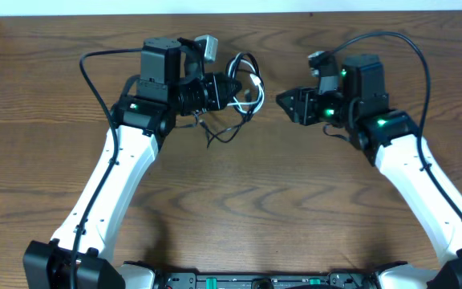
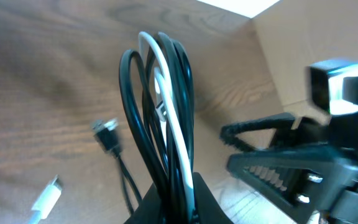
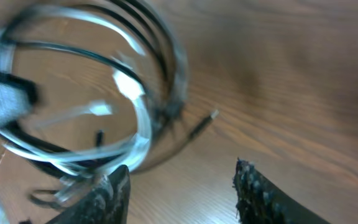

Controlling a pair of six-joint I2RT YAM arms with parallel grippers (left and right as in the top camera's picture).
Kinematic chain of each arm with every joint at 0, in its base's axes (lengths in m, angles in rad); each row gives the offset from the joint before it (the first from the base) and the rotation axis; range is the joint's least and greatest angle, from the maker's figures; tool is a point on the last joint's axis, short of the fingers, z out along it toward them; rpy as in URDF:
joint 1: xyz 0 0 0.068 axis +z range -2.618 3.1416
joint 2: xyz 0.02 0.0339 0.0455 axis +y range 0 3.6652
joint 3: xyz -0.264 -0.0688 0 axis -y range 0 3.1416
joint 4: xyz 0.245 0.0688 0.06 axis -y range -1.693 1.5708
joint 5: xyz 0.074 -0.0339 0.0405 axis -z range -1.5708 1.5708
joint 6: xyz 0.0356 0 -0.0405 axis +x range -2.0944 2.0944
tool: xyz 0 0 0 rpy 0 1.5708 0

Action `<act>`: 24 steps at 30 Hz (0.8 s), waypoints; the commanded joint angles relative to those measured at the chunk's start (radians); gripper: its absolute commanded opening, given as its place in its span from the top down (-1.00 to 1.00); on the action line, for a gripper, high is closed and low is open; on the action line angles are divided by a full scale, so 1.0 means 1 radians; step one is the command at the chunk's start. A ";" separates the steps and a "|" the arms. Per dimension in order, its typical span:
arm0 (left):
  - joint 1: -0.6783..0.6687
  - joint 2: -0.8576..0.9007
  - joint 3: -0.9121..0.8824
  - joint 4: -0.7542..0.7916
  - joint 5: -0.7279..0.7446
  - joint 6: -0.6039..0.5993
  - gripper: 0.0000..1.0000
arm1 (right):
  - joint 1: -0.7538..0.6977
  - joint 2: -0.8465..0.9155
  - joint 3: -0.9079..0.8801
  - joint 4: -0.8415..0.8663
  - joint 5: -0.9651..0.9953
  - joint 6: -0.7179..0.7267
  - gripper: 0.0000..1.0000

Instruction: Untangle cables

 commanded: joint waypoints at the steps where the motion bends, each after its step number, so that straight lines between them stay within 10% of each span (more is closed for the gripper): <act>1: -0.028 -0.006 0.009 -0.042 -0.073 -0.038 0.85 | 0.060 0.006 0.011 0.014 0.052 -0.014 0.04; 24: -0.077 -0.006 0.009 -0.175 -0.210 -0.282 0.85 | 0.201 0.190 0.011 0.124 0.333 -0.012 0.63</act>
